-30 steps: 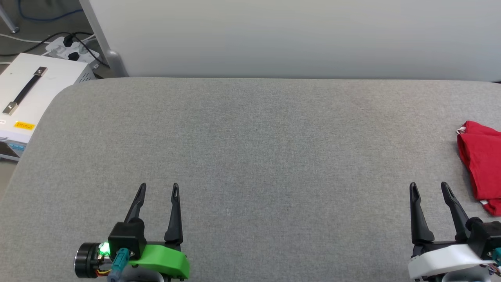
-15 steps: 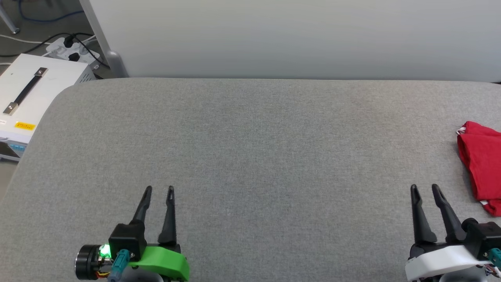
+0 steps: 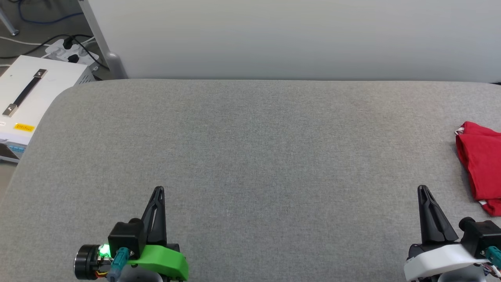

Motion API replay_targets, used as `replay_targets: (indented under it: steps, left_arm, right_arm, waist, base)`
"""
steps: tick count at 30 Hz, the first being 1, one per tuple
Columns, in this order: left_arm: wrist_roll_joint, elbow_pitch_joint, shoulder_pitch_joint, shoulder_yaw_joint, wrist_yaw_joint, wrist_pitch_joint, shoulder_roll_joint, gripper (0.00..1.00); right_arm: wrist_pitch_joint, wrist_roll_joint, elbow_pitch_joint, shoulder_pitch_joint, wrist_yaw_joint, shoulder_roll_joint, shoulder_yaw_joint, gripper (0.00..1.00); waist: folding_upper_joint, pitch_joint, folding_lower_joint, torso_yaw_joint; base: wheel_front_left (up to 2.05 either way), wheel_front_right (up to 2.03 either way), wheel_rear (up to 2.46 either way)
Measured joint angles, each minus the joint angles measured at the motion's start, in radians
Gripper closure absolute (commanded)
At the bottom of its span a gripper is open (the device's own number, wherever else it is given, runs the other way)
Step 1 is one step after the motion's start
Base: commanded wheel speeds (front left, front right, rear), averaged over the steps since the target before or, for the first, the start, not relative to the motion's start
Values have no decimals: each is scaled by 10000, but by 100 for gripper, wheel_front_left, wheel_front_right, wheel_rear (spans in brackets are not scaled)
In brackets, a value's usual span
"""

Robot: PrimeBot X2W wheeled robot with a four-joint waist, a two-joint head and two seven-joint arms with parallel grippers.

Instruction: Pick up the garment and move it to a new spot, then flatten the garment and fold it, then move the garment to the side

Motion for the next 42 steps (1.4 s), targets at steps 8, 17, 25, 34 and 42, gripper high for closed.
replay_targets:
  steps: [8, 17, 25, 34, 42]
  left_arm:
    - [15, -48, -2, 35, 0, 165, 0, 100]
    - [88, -123, -4, 67, 2, 349, 0, 100]
    - [111, -184, -6, 105, 12, 481, -2, 100]
    - [190, -251, -10, 163, 21, 673, -4, 100]
    - [194, -311, -14, 215, 42, 846, -8, 100]
  right_arm:
    - [163, -65, -12, -8, 0, 4, 40, 100]
    - [332, -196, -33, -27, 0, 21, 88, 100]
    - [500, -297, -50, -52, 0, 31, 130, 100]
    - [708, -382, -82, -89, 0, 38, 180, 100]
    - [853, -539, -109, -174, 0, 59, 224, 100]
  waist:
    - [0, -25, 0, -19]
    - [0, -52, 0, -40]
    - [0, -77, 0, -59]
    - [0, -105, 0, -80]
    - [0, -130, 0, -99]
  base:
    - [0, 0, 0]
    - [0, 0, 0]
    - [0, 0, 0]
    - [0, 0, 0]
    - [0, 0, 0]
